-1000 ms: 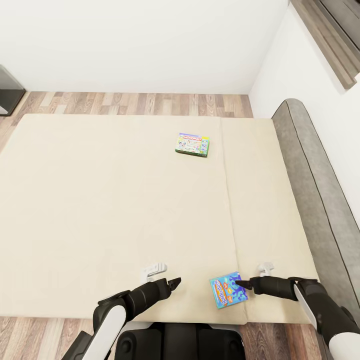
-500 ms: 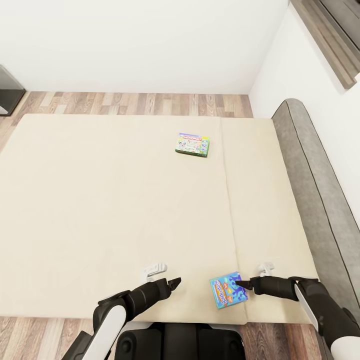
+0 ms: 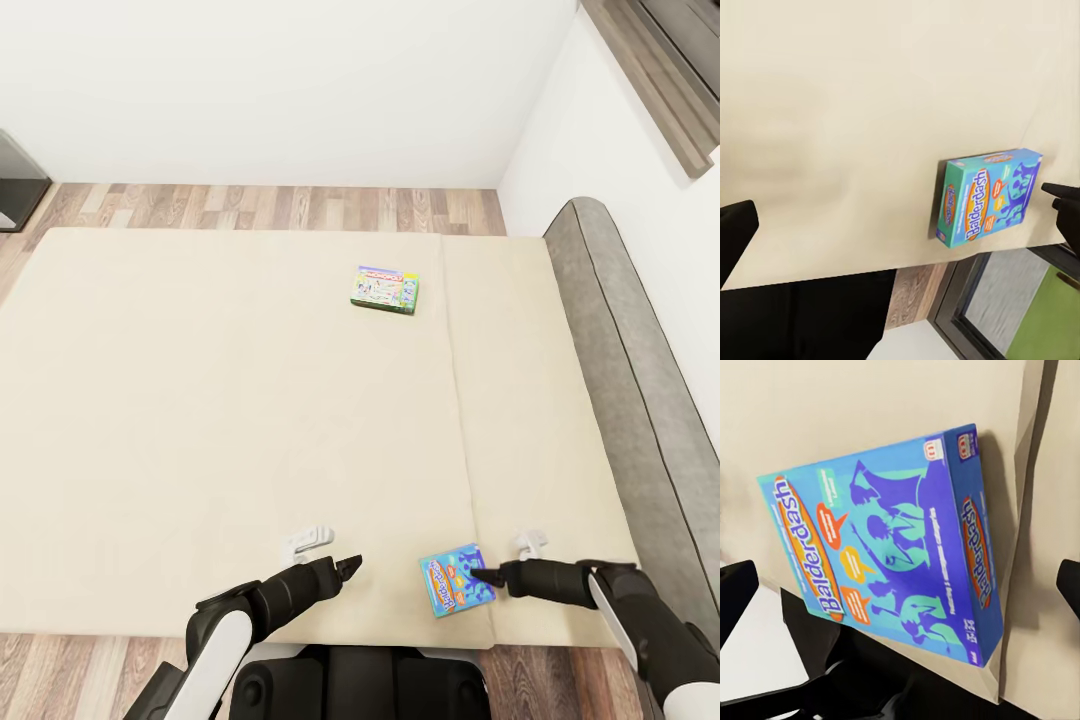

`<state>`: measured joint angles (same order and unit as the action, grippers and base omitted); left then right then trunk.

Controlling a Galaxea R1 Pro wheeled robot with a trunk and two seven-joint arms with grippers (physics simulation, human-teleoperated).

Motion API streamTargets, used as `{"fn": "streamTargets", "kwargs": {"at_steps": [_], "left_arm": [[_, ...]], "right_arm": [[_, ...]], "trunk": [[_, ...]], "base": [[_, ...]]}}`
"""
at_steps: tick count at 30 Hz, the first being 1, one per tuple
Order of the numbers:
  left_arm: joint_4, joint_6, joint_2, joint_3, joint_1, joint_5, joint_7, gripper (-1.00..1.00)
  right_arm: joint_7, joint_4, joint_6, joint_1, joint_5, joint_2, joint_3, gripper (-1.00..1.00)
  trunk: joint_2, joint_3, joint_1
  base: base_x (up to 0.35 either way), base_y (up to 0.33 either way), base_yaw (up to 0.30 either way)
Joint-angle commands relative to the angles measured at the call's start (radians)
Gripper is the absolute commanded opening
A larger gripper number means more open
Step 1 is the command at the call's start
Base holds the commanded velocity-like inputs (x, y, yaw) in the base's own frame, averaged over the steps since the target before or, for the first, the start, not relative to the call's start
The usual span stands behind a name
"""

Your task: Put all the toys in the child's room - the three board games (two on the bed and one on the table), the two jigsaw puzzles on the table, and the tennis ball on the table - inside the toy box on the table in the child's room.

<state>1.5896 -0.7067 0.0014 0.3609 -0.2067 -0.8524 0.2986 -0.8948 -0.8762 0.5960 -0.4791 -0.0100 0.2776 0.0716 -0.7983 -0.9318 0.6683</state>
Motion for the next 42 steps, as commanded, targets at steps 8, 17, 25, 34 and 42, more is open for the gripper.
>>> {"fn": "streamTargets", "kwargs": {"at_steps": [8,17,25,34,42], "left_arm": [[0.001,-0.002,0.000,0.001,0.000,-0.010,0.010,1.00],[0.001,-0.003,0.000,0.000,0.000,-0.010,0.010,1.00],[0.001,-0.002,0.000,0.000,0.000,-0.009,0.010,1.00],[0.000,-0.002,-0.001,0.000,0.000,-0.008,0.010,1.00],[-0.003,-0.002,-0.001,0.000,0.000,-0.009,0.010,1.00]], "right_arm": [[0.005,-0.001,0.013,0.007,-0.001,-0.003,0.000,1.00],[0.069,-0.001,0.015,0.014,0.001,-0.010,-0.001,1.00],[0.114,0.002,0.016,0.015,0.003,-0.013,-0.004,1.00],[0.123,0.002,0.016,0.016,0.002,-0.014,-0.004,1.00],[0.125,0.001,0.016,0.016,0.002,-0.014,-0.003,1.00]], "trunk": [[-0.001,-0.001,0.000],[-0.001,-0.001,0.000],[-0.001,-0.001,0.000],[-0.001,-0.001,0.000],[-0.001,-0.001,0.000]], "base": [[0.000,0.000,0.000],[0.000,0.000,0.000],[0.000,0.000,0.000],[0.000,0.081,0.000],[0.000,0.196,0.000]]}}
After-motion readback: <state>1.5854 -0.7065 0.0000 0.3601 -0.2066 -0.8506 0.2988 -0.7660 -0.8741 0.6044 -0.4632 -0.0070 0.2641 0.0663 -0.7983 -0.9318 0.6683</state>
